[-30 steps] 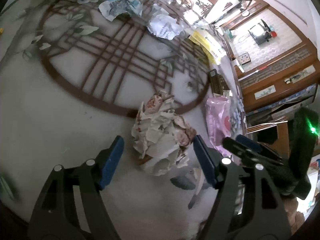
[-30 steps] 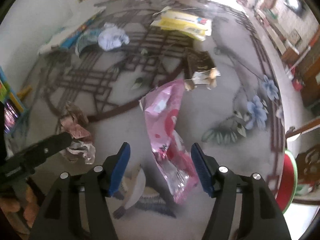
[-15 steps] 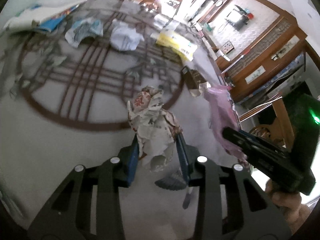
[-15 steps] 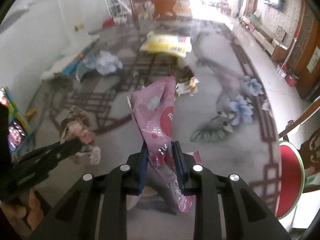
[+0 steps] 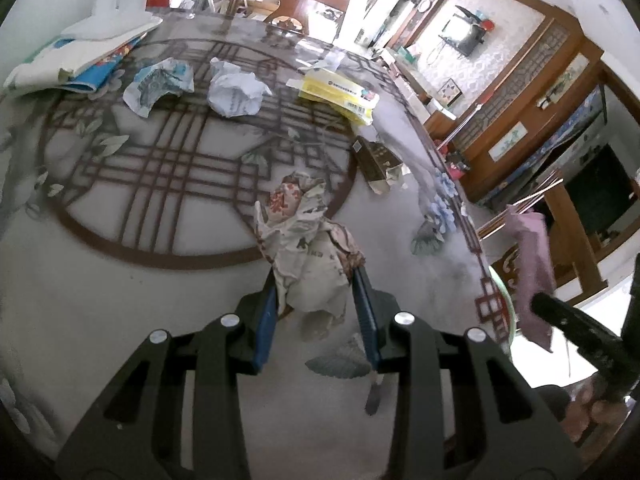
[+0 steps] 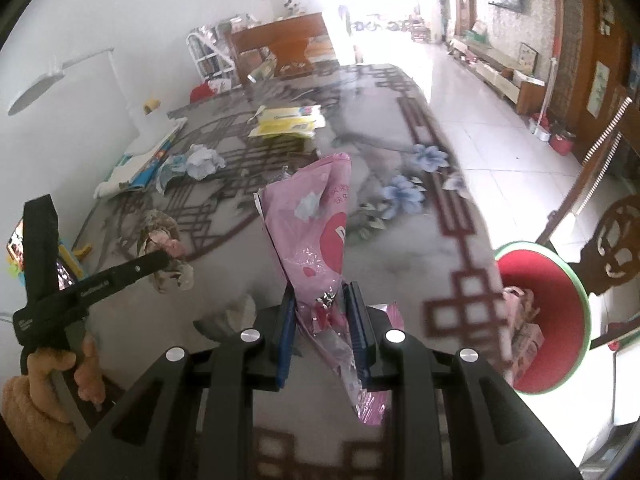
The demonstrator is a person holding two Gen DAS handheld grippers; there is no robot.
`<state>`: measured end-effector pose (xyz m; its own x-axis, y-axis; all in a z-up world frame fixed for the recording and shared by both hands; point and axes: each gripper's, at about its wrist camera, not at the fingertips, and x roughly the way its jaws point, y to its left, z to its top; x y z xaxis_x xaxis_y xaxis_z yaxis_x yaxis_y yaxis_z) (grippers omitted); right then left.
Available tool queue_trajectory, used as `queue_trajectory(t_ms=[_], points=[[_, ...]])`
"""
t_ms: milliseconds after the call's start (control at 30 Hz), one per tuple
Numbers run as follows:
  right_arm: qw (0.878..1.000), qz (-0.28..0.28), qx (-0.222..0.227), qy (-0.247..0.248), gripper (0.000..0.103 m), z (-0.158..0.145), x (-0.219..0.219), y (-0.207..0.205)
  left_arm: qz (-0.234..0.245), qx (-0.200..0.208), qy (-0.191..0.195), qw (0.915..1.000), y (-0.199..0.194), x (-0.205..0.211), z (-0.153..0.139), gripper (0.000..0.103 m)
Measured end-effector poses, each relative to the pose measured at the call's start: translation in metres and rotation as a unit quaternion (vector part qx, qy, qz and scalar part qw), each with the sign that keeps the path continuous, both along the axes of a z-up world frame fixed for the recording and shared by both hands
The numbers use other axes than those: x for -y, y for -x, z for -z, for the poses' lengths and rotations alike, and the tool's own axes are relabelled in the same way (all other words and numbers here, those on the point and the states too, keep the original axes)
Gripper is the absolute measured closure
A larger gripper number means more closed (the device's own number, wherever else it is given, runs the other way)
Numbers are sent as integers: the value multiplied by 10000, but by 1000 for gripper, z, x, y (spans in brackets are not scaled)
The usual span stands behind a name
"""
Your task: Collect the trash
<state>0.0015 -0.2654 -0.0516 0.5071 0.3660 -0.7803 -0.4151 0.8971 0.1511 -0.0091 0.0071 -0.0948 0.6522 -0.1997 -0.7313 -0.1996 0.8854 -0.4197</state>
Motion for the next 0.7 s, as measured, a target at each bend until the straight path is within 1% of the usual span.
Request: queue_trajectory(t_ms=[133,267,333,467,600,700], points=[[9996,206,-37,-163,79,2,25,4,29,-57,-149,9999,0,7,-1,68],[9986,419,-115,-315,79,8,49,7,169,-9,-375,9992,0,21,-8,68],[9974,492,-167,-504,79,7,57,8,229,8,-434,9988,0,29,-10,68],[9956,573,-142,-724,79,4,64,8,386,-1,-384,9985,-1,48,-10,68],[9954,542,-94,-783,79,2,66,10,590,24,-417,9974,0,69,-14,68],[9946,564,-100,-863,79,2,69,10,689,65,-302,9971,-1,80,-20,68]])
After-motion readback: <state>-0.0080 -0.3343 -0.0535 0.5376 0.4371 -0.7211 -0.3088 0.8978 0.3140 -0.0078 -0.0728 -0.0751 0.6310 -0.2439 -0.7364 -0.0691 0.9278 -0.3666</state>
